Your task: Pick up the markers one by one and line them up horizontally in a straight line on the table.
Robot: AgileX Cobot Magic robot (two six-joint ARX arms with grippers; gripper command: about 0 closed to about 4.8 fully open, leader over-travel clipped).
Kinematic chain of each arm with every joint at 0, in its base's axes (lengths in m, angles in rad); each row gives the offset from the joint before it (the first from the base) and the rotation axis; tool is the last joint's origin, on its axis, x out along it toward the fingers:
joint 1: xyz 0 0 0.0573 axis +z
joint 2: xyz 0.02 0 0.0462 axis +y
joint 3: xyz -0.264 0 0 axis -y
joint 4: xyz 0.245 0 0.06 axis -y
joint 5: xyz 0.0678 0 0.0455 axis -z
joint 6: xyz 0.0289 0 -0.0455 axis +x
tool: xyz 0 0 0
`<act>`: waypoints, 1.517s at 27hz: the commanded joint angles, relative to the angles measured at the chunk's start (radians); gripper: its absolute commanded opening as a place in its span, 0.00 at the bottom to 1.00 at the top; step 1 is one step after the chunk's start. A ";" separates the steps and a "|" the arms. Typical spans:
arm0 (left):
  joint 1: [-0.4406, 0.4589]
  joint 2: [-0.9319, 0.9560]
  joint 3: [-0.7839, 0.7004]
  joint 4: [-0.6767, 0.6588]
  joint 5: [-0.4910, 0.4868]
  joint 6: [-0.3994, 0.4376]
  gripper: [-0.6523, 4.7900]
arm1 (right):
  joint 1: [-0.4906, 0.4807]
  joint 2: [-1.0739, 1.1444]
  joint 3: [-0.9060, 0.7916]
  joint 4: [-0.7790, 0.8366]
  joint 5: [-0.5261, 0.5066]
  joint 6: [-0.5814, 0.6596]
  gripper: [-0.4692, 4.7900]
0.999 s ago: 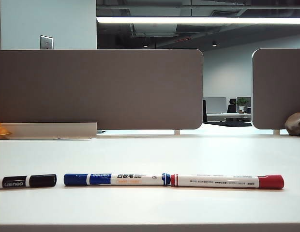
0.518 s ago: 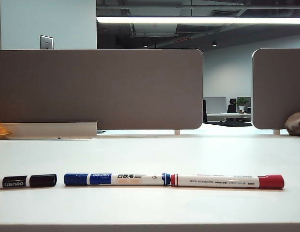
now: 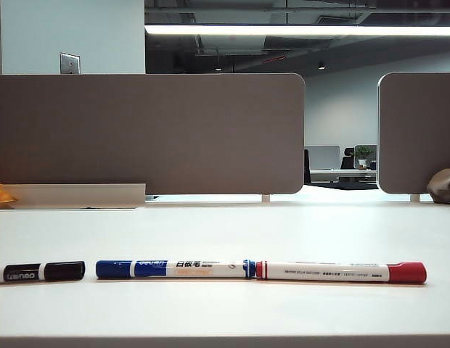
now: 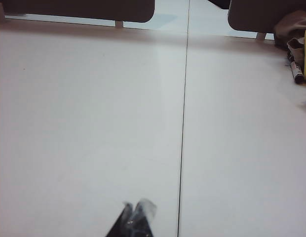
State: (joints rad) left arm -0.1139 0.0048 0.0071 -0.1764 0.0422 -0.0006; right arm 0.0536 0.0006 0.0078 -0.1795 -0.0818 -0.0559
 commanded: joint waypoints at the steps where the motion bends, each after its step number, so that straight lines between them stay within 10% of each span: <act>1: 0.002 0.000 0.000 -0.005 0.003 0.000 0.11 | -0.001 0.002 -0.007 0.005 0.002 0.004 0.08; 12: 0.229 0.000 0.000 -0.005 0.002 0.001 0.11 | -0.002 0.002 -0.007 0.008 0.002 0.004 0.08; 41: 0.186 0.000 0.000 -0.005 0.003 0.001 0.11 | 0.000 0.002 -0.007 0.007 0.002 0.004 0.08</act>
State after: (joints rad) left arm 0.0719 0.0048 0.0071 -0.1764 0.0425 -0.0006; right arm 0.0517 0.0006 0.0078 -0.1795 -0.0814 -0.0559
